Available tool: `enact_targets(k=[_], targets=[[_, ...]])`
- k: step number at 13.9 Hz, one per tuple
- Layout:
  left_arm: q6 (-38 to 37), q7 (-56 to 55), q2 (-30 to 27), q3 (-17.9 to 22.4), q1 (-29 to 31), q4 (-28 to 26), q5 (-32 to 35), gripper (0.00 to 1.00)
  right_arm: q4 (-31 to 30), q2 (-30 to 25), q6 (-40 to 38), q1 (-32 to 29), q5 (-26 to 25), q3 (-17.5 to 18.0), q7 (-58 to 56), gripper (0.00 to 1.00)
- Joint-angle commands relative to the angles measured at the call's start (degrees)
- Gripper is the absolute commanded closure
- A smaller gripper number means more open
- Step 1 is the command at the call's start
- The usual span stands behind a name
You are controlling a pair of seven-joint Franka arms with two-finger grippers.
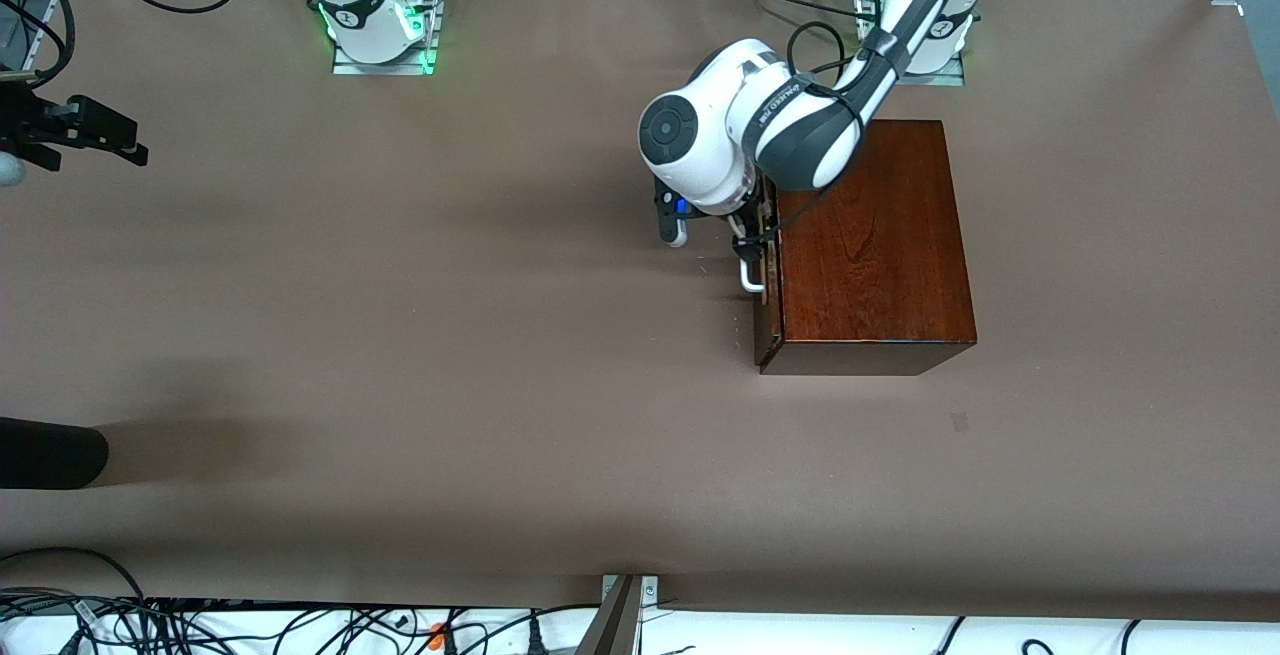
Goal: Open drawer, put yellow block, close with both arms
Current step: 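Push the drawer fully shut with the left gripper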
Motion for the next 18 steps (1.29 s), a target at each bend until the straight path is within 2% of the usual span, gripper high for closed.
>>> enact_targets(k=[1, 5, 8, 12, 14, 18], targets=[[-2.1, -0.9, -2.1, -0.3, 2.7, -3.6, 1.2, 0.0, -0.3, -0.4, -0.5, -0.7, 1.0, 0.3, -0.2, 0.0], [-0.3, -6.6, -1.7, -1.0, 0.8, -1.7, 0.9, 0.0, -0.3, -0.4, -0.5, -0.7, 1.0, 0.3, -0.2, 0.0], [-0.4, -19.8, -1.7, -0.9, -3.8, 3.6, 0.4, 0.0, -0.3, -0.4, -0.5, -0.7, 1.0, 0.3, -0.2, 0.0], [-3.7, -40.5, -4.3, -1.0, -3.8, 8.3, 0.0, 0.0, -0.3, -0.4, -0.4, -0.7, 1.0, 0.3, -0.1, 0.0], [-6.2, -46.6, -7.0, -0.4, -2.6, 11.4, -2.8, 0.0, -0.3, -0.4, -0.4, -0.7, 1.0, 0.3, -0.1, 0.0], [-12.7, -47.0, -9.8, -0.3, 9.8, 19.8, -10.3, 0.0, -0.3, -0.4, -0.4, -0.7, 1.0, 0.3, -0.2, 0.0]])
